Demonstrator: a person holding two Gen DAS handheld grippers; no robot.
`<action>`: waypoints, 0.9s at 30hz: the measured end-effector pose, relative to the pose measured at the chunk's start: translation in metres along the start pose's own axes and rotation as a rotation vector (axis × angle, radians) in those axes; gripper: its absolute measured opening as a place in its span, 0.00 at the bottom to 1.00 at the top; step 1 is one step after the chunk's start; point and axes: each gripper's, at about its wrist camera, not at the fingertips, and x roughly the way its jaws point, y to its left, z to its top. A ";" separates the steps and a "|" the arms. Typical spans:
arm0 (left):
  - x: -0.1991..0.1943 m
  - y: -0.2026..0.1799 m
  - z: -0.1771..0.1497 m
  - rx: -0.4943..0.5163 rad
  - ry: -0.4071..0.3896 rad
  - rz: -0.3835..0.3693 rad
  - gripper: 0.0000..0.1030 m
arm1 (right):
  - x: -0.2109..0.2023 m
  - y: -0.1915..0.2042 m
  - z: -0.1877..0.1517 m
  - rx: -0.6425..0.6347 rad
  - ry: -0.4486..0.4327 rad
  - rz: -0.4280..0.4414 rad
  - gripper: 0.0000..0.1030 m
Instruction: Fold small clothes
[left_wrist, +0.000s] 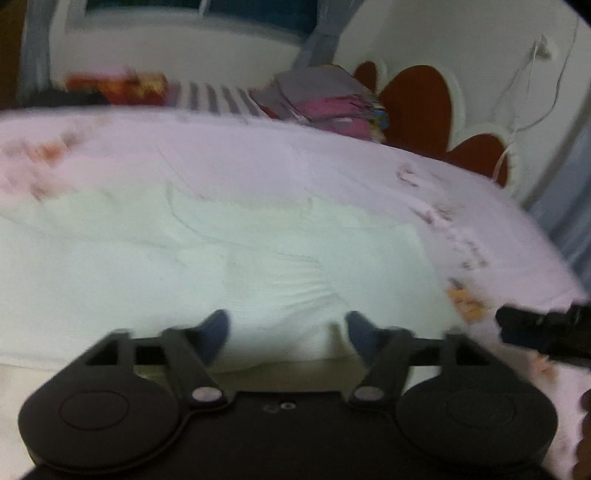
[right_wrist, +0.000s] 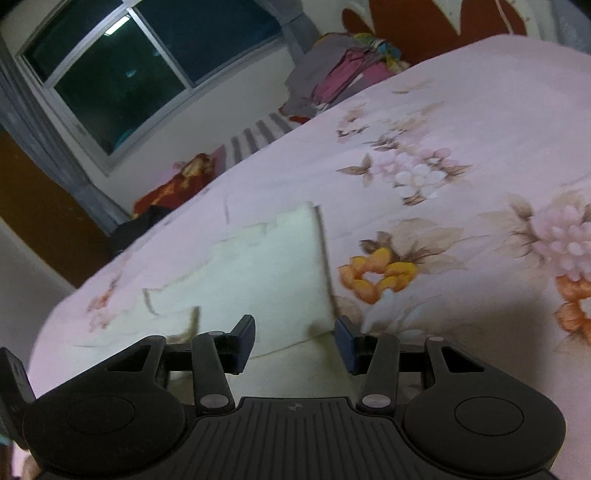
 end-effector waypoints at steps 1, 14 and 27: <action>-0.013 0.002 -0.005 0.005 -0.024 0.008 0.72 | 0.001 0.003 0.000 0.005 0.005 0.024 0.46; -0.079 0.135 -0.042 -0.211 -0.040 0.329 0.62 | 0.091 0.072 -0.019 0.008 0.187 0.183 0.46; -0.057 0.142 -0.039 -0.107 -0.022 0.332 0.64 | 0.102 0.100 -0.014 -0.209 0.111 0.081 0.04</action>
